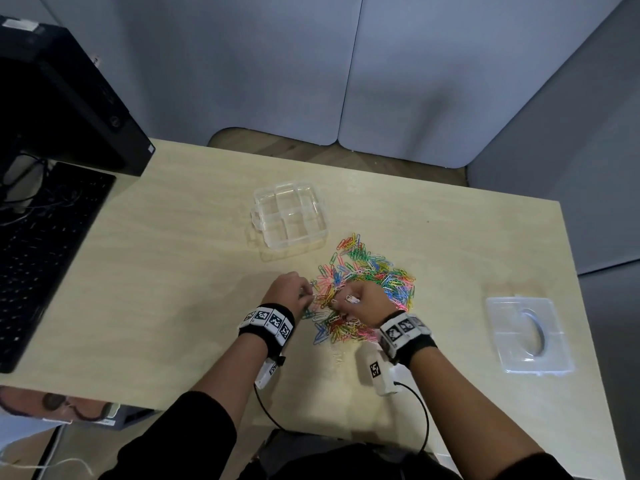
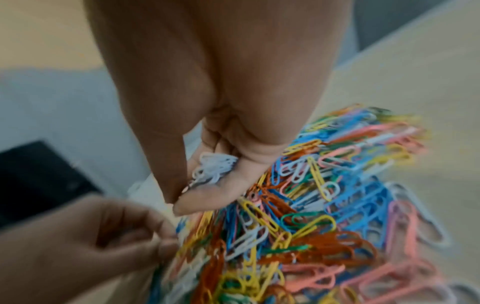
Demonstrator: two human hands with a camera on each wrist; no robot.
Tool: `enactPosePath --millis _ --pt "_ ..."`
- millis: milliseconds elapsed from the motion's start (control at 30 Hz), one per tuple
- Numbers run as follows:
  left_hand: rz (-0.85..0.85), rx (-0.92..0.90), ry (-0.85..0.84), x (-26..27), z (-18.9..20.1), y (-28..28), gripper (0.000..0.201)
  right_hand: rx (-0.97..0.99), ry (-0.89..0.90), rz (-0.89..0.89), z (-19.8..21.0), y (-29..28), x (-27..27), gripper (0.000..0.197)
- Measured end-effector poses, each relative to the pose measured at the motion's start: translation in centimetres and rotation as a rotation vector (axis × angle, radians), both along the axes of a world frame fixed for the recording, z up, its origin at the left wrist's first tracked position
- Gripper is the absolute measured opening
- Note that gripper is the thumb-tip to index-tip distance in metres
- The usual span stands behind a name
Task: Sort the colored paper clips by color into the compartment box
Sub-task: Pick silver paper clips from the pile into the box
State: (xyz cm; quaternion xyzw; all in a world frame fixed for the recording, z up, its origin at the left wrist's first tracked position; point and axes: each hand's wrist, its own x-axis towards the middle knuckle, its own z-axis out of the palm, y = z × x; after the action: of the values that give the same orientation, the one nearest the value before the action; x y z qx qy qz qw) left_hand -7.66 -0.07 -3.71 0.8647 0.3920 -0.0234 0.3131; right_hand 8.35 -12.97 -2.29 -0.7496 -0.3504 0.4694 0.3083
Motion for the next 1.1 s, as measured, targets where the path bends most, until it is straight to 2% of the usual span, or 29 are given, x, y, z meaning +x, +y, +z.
enactPosePath --millis 67,133,200,267,333,400,467,533,633,767,833,900,1000,1100 --pt "-0.009 -0.029 0.026 0.1 0.0 0.1 0.007 0.006 0.313 -0.174 0.5 -0.8 1.0 0.019" --pt "-0.031 -0.054 0.044 0.2 -0.2 0.1 0.009 -0.002 0.533 -0.308 1.1 -1.2 1.9 0.026" --pt "-0.055 -0.061 0.057 0.3 -0.2 -0.2 0.010 0.027 0.679 -0.387 1.7 -1.2 2.8 0.025" --pt "-0.039 -0.086 0.020 0.5 -0.2 -0.5 0.014 0.051 0.730 -0.405 2.0 -0.9 3.7 0.023" --pt "-0.024 -0.113 -0.027 0.8 -0.1 -0.9 0.021 0.034 0.673 -0.368 2.0 -0.6 4.4 0.023" --pt "-0.020 -0.144 -0.066 1.2 0.2 -1.1 0.025 -0.008 0.522 -0.282 2.1 -0.6 5.0 0.026" --pt "0.023 -0.175 -0.125 1.8 0.3 -1.1 0.023 -0.043 0.334 -0.172 2.1 -0.7 5.5 0.024" --pt "0.073 -0.203 -0.180 2.7 0.4 -1.1 0.018 -0.054 0.230 -0.112 1.9 -0.8 5.9 0.024" --pt "0.096 -0.274 -0.242 4.1 0.7 -1.3 0.009 -0.053 0.243 -0.089 1.4 -1.3 6.3 0.026" --pt "0.090 -0.265 -0.240 6.3 0.5 -1.5 0.029 -0.053 0.251 -0.111 1.6 -2.2 7.2 0.026" --pt "0.080 -0.231 -0.213 7.4 0.5 -1.6 0.031 -0.065 0.235 -0.136 1.8 -2.2 7.8 0.024" --pt "0.055 -0.160 -0.154 8.2 0.6 -1.8 0.025 -0.063 0.094 -0.122 1.8 -1.8 8.5 0.022" --pt "0.020 -0.038 -0.075 8.8 0.3 -1.9 0.014 -0.032 -0.209 -0.089 1.3 -0.3 9.0 0.013" --pt "-0.003 -0.013 -0.034 9.1 0.3 -2.0 0.015 -0.096 -0.495 -0.007 0.4 1.6 8.7 0.012"
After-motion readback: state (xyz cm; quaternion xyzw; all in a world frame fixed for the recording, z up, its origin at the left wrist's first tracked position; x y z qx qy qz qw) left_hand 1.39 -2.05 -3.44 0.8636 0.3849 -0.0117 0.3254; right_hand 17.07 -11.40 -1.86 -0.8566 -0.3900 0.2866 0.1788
